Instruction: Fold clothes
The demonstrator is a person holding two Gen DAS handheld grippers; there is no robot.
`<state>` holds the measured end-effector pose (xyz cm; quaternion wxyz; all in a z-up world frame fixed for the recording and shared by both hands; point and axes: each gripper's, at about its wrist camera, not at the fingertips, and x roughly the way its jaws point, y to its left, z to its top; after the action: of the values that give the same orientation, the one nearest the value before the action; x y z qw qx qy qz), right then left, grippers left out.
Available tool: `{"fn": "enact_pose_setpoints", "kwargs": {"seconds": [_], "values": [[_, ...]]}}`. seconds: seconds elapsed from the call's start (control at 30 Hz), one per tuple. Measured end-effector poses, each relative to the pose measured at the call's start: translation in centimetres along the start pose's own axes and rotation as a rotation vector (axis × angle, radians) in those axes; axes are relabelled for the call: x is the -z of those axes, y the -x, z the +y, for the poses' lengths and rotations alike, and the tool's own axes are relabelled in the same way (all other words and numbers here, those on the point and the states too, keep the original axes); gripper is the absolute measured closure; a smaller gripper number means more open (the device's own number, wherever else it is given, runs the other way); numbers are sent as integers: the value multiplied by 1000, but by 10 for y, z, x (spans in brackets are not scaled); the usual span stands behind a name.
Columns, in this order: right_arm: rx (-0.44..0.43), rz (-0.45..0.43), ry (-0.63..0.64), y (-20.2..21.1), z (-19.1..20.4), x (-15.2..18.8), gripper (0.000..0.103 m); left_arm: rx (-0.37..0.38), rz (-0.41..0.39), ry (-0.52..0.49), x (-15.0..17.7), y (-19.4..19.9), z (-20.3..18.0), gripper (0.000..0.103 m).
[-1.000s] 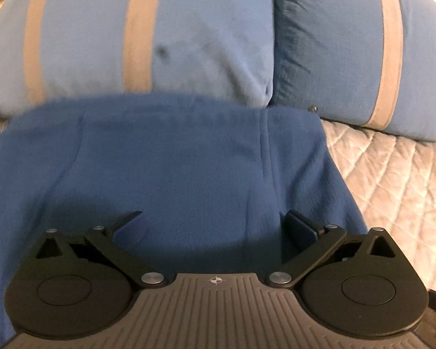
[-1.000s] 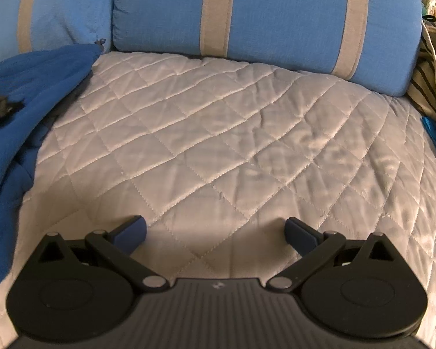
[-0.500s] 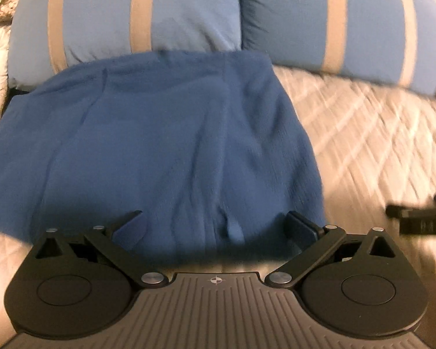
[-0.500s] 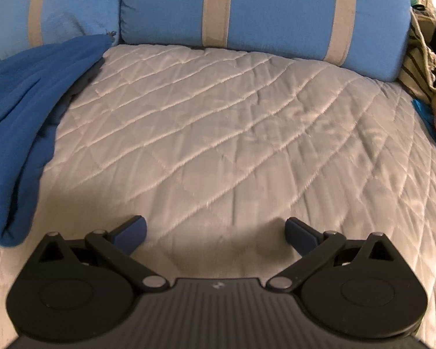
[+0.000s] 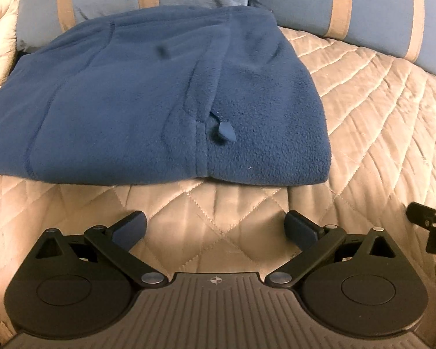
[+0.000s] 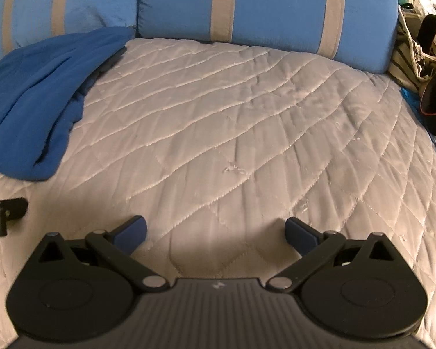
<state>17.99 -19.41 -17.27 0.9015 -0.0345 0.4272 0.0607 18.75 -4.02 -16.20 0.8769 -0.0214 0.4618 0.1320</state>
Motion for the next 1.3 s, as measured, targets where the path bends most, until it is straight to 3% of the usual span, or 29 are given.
{"fn": "enact_pose_setpoints", "kwargs": {"seconds": [0.3, 0.47, 0.63, 0.77, 1.3], "values": [[10, -35, -69, -10, -6, -9, 0, -43, -55, 50, 4, -3, -7, 0], [-14, -127, -45, -30, -13, -20, 0, -58, -68, 64, 0, -4, -9, 0], [32, -242, -3, -34, -3, -9, 0, -52, -79, 54, -4, -8, -8, 0], [-1, -239, -40, -35, -10, -10, 0, -45, -64, 50, -4, -7, -6, 0], [11, -242, -29, -35, -8, -9, 0, -37, -74, 43, 4, -3, -5, 0]]}}
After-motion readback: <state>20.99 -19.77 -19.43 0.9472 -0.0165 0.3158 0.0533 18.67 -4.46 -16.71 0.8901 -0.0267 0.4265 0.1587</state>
